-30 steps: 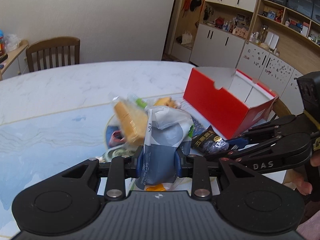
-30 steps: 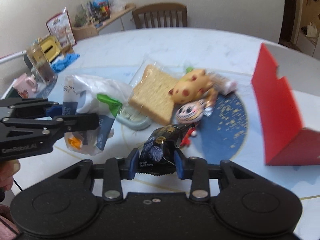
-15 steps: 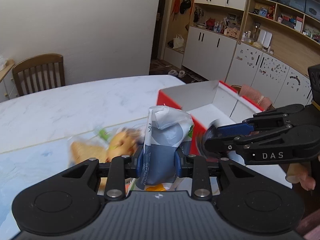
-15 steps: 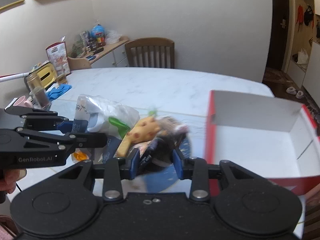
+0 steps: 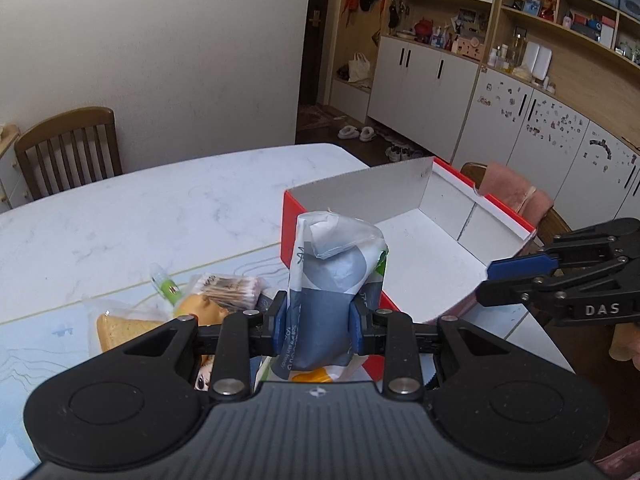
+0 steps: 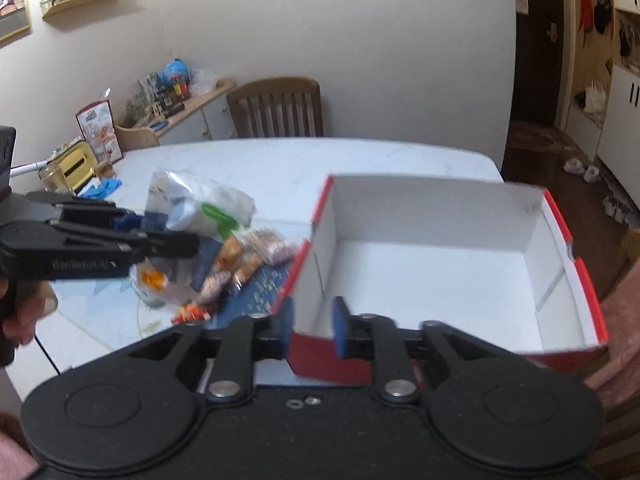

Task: Organize objects
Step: 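Carry the tube package and black packet into the red shoebox with both tools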

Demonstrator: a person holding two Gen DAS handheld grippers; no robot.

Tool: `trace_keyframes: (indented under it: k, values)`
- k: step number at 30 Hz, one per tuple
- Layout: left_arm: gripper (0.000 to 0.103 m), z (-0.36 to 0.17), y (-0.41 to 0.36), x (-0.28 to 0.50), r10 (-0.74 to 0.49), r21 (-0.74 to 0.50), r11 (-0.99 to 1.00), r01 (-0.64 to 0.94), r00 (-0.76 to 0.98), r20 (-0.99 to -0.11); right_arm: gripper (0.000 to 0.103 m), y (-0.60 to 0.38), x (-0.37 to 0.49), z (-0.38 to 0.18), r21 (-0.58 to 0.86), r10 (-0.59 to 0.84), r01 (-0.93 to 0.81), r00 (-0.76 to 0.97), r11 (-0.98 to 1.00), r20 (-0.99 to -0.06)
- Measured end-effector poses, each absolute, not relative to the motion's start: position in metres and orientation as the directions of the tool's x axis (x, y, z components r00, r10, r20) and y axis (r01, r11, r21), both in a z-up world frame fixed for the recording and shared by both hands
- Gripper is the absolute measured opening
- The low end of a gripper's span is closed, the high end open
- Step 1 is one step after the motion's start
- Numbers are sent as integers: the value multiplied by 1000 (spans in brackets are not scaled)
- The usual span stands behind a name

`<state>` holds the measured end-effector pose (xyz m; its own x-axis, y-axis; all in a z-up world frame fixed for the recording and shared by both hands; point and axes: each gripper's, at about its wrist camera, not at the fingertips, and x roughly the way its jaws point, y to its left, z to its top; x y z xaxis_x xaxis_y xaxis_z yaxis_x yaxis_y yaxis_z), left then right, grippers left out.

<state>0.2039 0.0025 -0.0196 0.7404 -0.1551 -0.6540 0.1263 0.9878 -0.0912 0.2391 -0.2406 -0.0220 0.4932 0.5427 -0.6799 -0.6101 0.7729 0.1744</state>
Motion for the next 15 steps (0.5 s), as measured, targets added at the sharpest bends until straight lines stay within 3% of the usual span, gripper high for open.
trace_keyframes:
  k: [2,5,8,15]
  values:
    - [29,-23,2,202,-159,-99,987,125,735,-659,47,-244,236,-28,180,534,-603,481,777,-695]
    - [29,-28,4,199,-175,-118,985,129,725,-666,60,-245,229,-39,192,525,-590,465,784,-713]
    - [29,-33,7,195,-183,-124,983,134,716,-673,64,-237,220,-52,205,518,-589,431,782,-739]
    - [29,-44,20,181,-195,-133,981,143,693,-694,63,-205,201,-102,170,443,-597,346,784,-827]
